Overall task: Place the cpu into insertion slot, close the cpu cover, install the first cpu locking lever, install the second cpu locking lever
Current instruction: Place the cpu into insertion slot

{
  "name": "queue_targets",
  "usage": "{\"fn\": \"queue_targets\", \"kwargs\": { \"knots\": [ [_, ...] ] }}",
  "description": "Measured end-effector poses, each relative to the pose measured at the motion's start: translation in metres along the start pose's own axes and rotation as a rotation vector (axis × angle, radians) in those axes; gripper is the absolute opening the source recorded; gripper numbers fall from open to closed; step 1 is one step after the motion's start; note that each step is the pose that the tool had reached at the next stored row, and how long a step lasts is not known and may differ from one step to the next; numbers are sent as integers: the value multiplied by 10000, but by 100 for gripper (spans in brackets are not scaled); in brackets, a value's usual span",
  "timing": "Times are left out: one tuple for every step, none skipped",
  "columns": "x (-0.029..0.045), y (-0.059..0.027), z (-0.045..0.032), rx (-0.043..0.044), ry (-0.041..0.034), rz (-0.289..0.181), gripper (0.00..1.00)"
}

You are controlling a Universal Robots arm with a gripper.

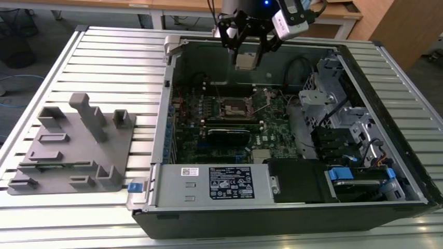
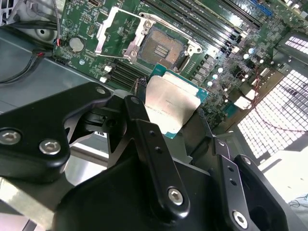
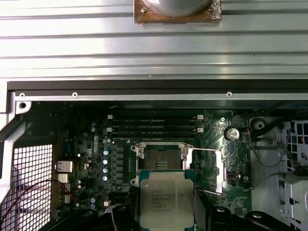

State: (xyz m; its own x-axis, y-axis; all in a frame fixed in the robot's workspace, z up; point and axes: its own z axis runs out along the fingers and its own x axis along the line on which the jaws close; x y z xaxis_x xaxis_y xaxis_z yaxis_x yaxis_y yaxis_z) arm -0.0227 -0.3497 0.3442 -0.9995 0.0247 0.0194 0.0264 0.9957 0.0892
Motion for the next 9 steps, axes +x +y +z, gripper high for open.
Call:
{"fn": "queue_targets", "kwargs": {
  "knots": [
    [0, 0, 3, 0, 0, 0, 54],
    [0, -1, 5, 0, 0, 1, 54],
    [0, -1, 8, -1, 0, 0, 54],
    [0, -1, 10, -1, 0, 0, 54],
    [0, -1, 12, 0, 0, 1, 54],
    [0, -1, 14, 0, 0, 0, 54],
    [0, -1, 16, 0, 0, 0, 54],
    [0, -2, 18, 0, 0, 0, 54],
    [0, -2, 20, 0, 0, 1, 54]
  ]
}}
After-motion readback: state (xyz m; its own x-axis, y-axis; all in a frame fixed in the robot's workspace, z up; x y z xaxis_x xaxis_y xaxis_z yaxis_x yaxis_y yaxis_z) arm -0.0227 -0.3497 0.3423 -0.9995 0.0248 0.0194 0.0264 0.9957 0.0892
